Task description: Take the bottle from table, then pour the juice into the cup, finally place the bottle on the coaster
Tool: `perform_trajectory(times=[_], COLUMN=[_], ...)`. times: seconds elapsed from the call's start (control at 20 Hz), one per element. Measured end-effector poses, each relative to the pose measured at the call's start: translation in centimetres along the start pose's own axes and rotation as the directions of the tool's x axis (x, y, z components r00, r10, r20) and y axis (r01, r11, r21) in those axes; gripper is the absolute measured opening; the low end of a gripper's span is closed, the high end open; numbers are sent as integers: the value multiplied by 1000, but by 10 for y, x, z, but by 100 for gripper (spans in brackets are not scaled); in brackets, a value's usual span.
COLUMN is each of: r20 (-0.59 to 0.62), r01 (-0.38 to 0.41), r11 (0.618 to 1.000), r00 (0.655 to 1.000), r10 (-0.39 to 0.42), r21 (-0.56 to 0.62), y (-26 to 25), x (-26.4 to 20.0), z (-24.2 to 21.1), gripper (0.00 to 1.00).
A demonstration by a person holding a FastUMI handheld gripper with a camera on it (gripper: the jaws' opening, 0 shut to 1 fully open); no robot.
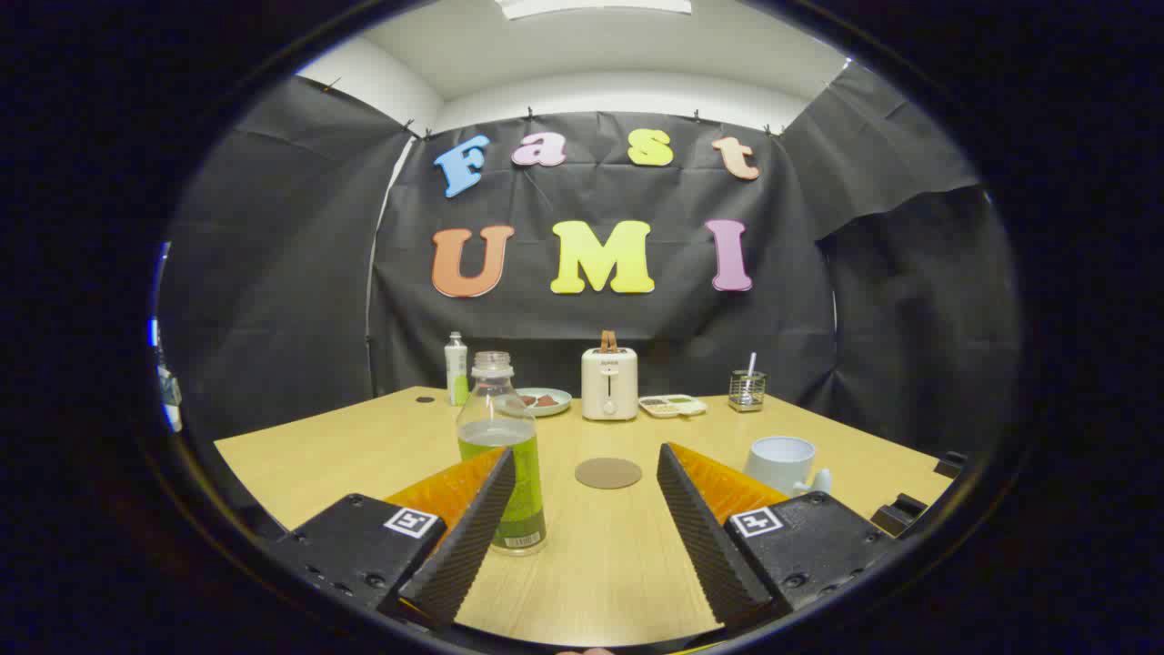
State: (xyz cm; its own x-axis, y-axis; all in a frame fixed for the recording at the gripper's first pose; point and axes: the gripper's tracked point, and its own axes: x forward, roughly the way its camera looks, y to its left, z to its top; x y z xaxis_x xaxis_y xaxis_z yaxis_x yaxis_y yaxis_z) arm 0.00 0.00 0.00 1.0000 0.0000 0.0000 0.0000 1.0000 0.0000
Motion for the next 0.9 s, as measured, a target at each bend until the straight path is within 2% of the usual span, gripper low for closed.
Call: perform_trajectory(times=[0.9], r20=[10], r01=[-7], r11=[1000], r00=[1000], r10=[7], r21=[-7], y=[13], x=[2], z=[-3], gripper=[100])
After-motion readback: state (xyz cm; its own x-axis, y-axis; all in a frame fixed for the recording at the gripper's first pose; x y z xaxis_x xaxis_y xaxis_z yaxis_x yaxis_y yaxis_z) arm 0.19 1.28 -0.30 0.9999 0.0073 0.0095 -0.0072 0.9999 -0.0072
